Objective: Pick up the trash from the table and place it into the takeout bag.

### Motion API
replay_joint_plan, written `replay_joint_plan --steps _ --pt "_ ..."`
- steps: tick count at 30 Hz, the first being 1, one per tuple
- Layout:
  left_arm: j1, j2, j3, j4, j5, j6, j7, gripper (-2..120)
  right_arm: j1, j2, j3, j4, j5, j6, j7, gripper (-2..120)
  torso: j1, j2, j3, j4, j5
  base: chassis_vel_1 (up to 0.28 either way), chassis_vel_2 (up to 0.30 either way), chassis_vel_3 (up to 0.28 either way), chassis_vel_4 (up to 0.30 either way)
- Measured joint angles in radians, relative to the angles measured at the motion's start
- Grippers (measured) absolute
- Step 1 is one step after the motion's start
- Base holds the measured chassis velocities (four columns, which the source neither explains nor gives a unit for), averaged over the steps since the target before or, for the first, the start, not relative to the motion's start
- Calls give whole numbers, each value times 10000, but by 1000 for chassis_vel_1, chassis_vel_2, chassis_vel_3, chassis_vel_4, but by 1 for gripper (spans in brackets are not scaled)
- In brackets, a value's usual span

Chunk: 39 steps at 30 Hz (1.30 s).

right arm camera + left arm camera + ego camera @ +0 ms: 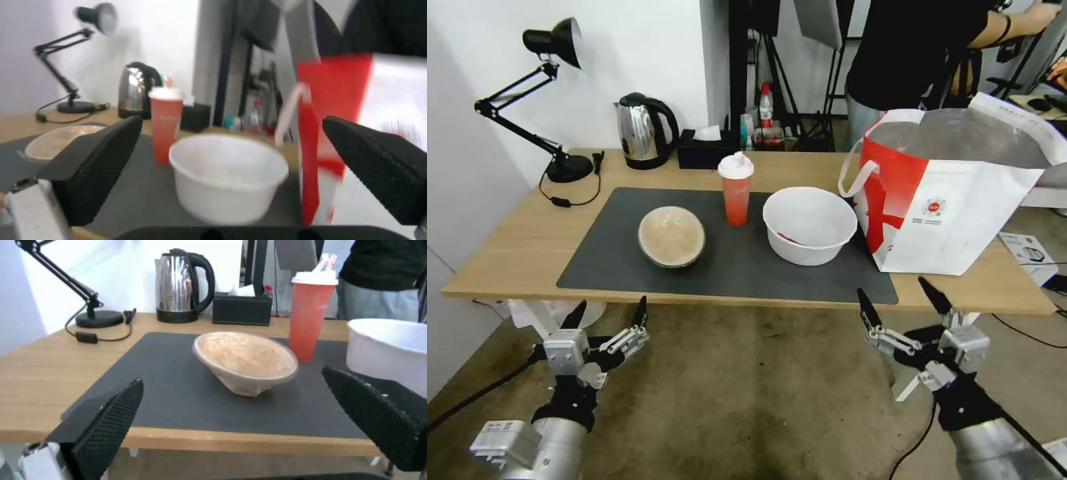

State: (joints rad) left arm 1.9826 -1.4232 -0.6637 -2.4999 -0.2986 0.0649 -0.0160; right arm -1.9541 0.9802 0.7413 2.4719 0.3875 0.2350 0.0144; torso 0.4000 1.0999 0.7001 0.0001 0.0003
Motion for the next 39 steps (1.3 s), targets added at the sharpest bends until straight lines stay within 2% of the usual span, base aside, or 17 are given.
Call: replay_joint_plan --steps 1,2,6,7,13,14,17,18,22,23,27,28,31,35,39 --pt "12 -3 -17 0 142 -45 4 100 94 -423 335 76 171 -47 -55 100 1 0 0 1 -5 0 0 0 0" --pt "12 -3 -17 0 142 -45 4 100 94 -423 335 76 171 -47 -55 100 1 0 0 1 -5 0 0 0 0" --pt "38 -53 -29 0 448 -158 43 100 506 -1924 1016 279 1455 -477 -142 100 0 1 0 0 -2 0 0 0 0" --pt "38 -53 -29 0 448 -158 43 100 506 -1924 1016 279 1455 -477 -142 100 0 1 0 0 -2 0 0 0 0" --pt "37 -114 -27 0 530 -172 50 100 1647 -3364 1205 291 2922 -1436 191 100 1 0 0 -1 -2 0 0 0 0" --pt "37 -114 -27 0 530 -172 50 100 1647 -3364 1205 291 2922 -1436 191 100 1 0 0 -1 -2 0 0 0 0" --pt "17 -130 -4 0 494 -182 49 100 2460 -4286 1125 294 4362 -2121 312 100 0 2 0 0 -3 0 0 0 0" --pt "17 -130 -4 0 494 -182 49 100 2460 -4286 1125 294 4362 -2121 312 100 0 2 0 0 -3 0 0 0 0" --pt "-38 -173 67 0 421 -175 46 100 4001 -5636 791 296 6630 -3319 274 100 1 2 -1 1 -3 0 0 0 0" --pt "-38 -173 67 0 421 -175 46 100 4001 -5636 791 296 6630 -3319 274 100 1 2 -1 1 -3 0 0 0 0" --pt "-110 -221 86 0 287 -163 45 100 6543 -7153 -21 277 8996 -5261 -42 100 1 2 -1 1 -5 0 0 0 0" --pt "-110 -221 86 0 287 -163 45 100 6543 -7153 -21 277 8996 -5261 -42 100 1 2 -1 1 -5 0 0 0 0" --pt "-152 -228 140 8 253 -136 47 100 7693 -8223 -547 -15 10083 -5994 -141 100 1 1 0 2 -3 0 0 0 0" --pt "-191 -175 227 13 229 -127 56 100 7761 -8755 -594 -88 10542 -6478 61 100 1 2 0 -3 -3 0 0 0 0" --pt "-263 -93 265 51 181 -117 60 100 7748 -8889 -581 -74 11045 -7038 377 100 0 2 -1 -3 -2 0 0 0 0"
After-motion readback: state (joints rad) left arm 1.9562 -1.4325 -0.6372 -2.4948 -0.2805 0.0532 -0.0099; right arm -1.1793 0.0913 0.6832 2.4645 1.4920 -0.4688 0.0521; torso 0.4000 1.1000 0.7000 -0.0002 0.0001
